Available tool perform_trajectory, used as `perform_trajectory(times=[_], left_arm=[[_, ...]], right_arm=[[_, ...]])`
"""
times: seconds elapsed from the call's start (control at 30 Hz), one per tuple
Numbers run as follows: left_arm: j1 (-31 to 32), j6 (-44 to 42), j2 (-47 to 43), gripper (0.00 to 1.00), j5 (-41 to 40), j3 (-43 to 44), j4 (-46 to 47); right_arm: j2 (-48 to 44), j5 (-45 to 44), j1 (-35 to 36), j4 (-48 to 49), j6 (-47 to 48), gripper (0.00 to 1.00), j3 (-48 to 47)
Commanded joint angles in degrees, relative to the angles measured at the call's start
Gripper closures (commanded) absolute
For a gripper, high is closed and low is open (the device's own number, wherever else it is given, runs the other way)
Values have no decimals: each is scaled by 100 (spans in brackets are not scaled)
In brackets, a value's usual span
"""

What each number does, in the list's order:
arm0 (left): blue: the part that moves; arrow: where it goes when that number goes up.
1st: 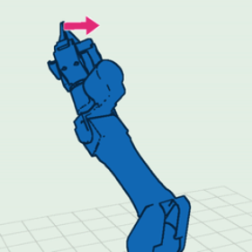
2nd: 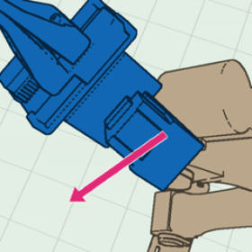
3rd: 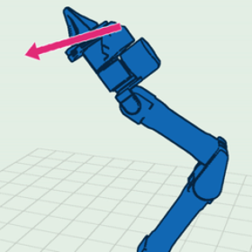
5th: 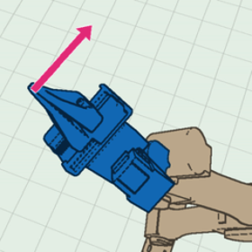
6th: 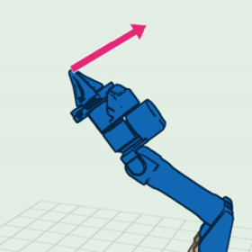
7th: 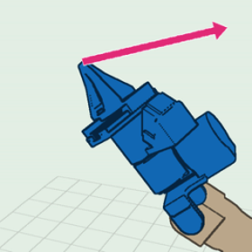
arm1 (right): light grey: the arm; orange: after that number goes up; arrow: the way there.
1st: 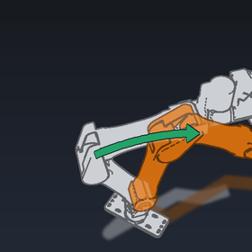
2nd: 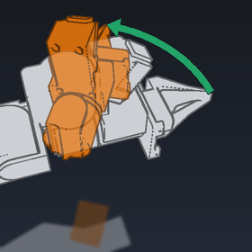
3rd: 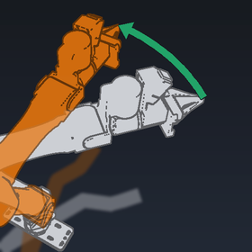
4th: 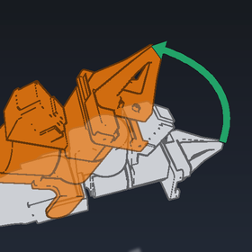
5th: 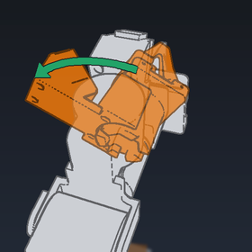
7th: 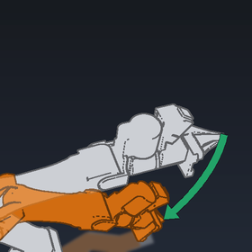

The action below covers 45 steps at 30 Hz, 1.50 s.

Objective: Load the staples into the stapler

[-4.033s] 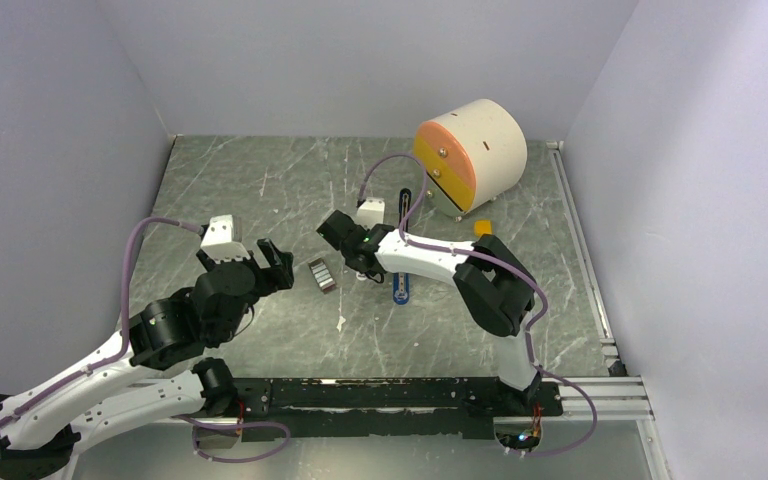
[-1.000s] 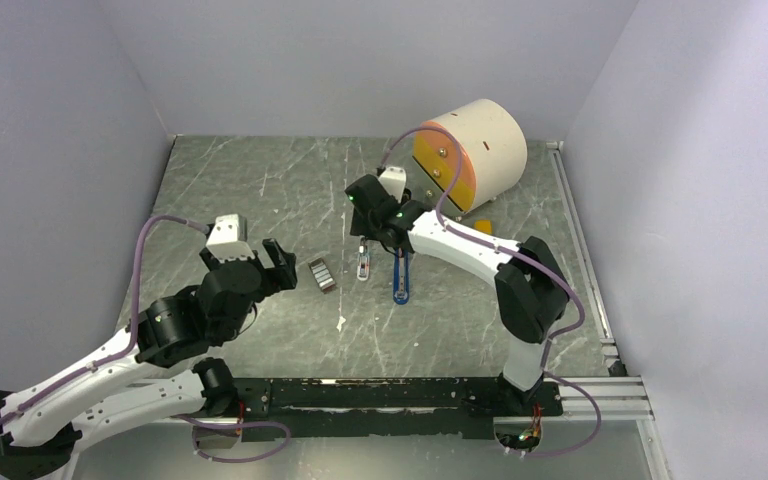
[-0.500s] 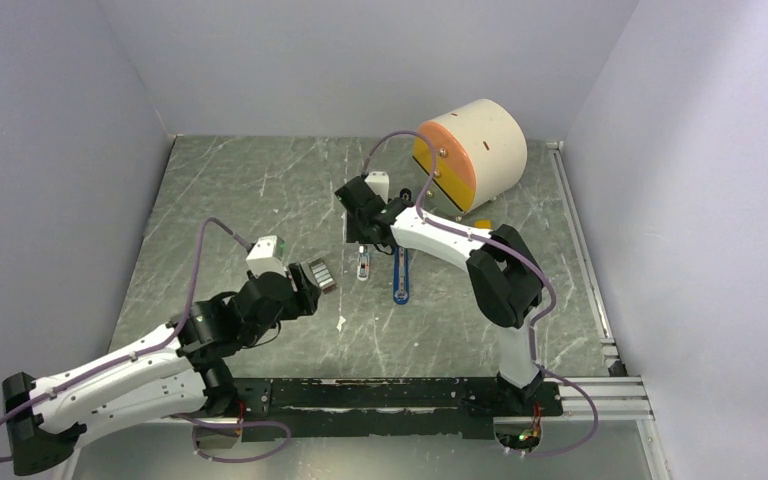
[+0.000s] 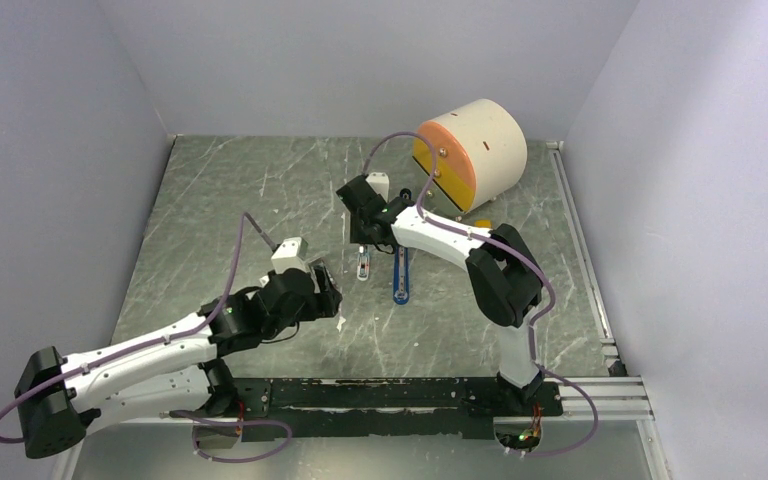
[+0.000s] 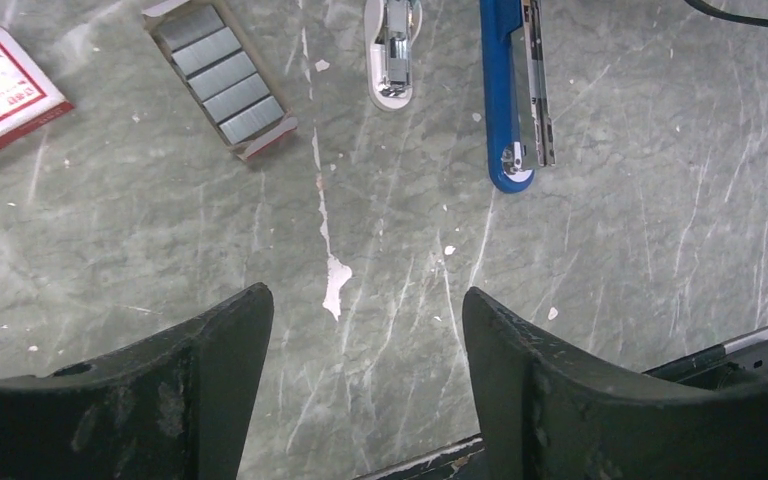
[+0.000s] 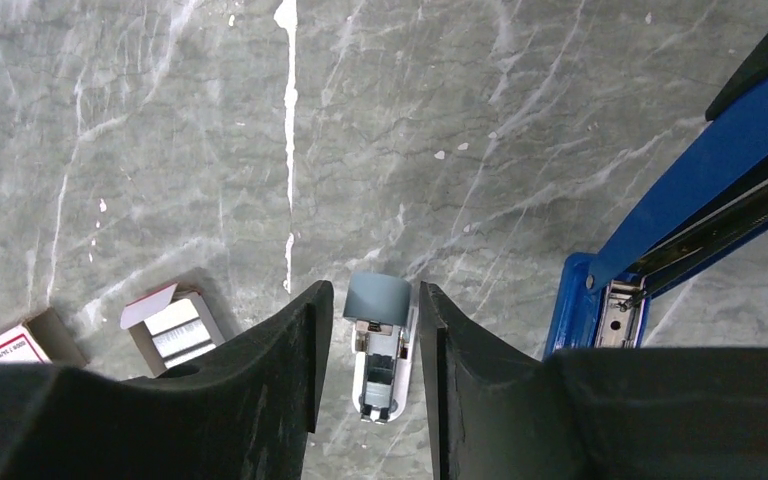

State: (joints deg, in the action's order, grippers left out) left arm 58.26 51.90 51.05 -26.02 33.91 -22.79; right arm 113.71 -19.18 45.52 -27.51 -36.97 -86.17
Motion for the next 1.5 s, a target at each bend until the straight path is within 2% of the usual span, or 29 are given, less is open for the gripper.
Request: perform_trajectory(times=[0.0,0.27,0.47,0.7,0.97,1.17,1.47], left_arm=[[-23,12,157,28,187,-64,539],[-104,95,611,36,667,-246,1242],[-345,381,984,43,1046,-513,1767],[-651,584,1433,46,1607,-738,2788],[-680,503,2181,65,1653,-683,3513],[-699,433,2804,69,1797,-689,3980],[-855,437,2965,77,1648,-598,3780]], right_arm=[[167,93,-66,-43,81,61,-64],[-22,96,-78,108,133,74,133],[-415,224,-92,238,274,74,452],[-847,437,-82,321,259,74,904],[-1195,593,71,485,123,75,1329],[-1263,592,235,492,71,75,1438],[-1286,649,385,496,15,75,1511]])
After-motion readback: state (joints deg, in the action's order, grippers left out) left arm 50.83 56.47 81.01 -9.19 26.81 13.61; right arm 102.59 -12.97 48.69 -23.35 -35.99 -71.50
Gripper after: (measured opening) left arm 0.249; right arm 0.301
